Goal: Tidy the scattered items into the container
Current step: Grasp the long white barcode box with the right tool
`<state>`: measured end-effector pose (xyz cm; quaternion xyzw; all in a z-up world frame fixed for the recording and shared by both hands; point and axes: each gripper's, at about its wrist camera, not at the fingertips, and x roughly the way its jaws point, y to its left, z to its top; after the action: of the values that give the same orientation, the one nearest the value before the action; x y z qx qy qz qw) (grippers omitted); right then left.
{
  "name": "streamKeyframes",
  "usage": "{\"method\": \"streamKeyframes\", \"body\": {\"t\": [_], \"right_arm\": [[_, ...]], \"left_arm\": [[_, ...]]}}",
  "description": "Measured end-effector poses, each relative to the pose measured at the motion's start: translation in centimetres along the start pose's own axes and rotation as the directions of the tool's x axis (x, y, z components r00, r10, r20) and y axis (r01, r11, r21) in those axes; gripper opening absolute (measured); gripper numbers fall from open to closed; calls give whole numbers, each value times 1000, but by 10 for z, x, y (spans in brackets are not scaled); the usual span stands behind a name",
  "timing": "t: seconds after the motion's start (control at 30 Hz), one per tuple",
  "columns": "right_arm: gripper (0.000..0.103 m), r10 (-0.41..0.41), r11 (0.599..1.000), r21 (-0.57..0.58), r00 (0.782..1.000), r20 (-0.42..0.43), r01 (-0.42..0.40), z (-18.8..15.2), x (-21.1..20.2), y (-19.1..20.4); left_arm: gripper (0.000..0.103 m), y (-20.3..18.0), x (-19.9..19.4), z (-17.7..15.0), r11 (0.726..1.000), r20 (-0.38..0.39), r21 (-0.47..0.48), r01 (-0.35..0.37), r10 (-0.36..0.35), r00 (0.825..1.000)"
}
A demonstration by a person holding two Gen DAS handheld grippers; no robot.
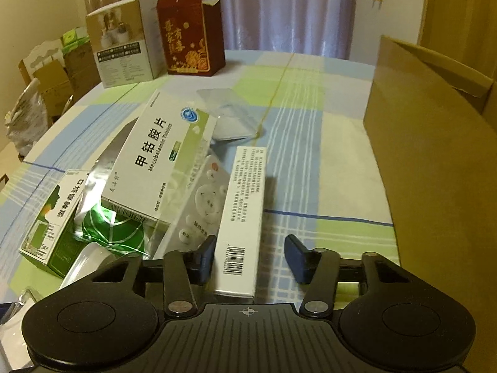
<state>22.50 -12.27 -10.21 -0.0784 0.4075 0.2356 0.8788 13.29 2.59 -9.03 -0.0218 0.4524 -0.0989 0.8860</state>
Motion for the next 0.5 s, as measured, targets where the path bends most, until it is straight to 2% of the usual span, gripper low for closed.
{"method": "streamKeyframes", "body": {"t": [0.07, 0.23, 0.5], "right_arm": [[29, -9, 1000, 2, 1000, 0, 9, -1, -2, 0], [29, -23, 1000, 7, 1000, -11, 23, -12, -23, 0], [29, -10, 1000, -11, 999, -51, 9, -57, -74, 6]], "left_arm": [[67, -1, 0, 0, 1000, 1, 8, -2, 2, 1000], [67, -6, -1, -1, 999, 4, 34, -2, 2, 1000], [67, -16, -3, -7, 996, -11, 85, 2, -1, 1000]]}}
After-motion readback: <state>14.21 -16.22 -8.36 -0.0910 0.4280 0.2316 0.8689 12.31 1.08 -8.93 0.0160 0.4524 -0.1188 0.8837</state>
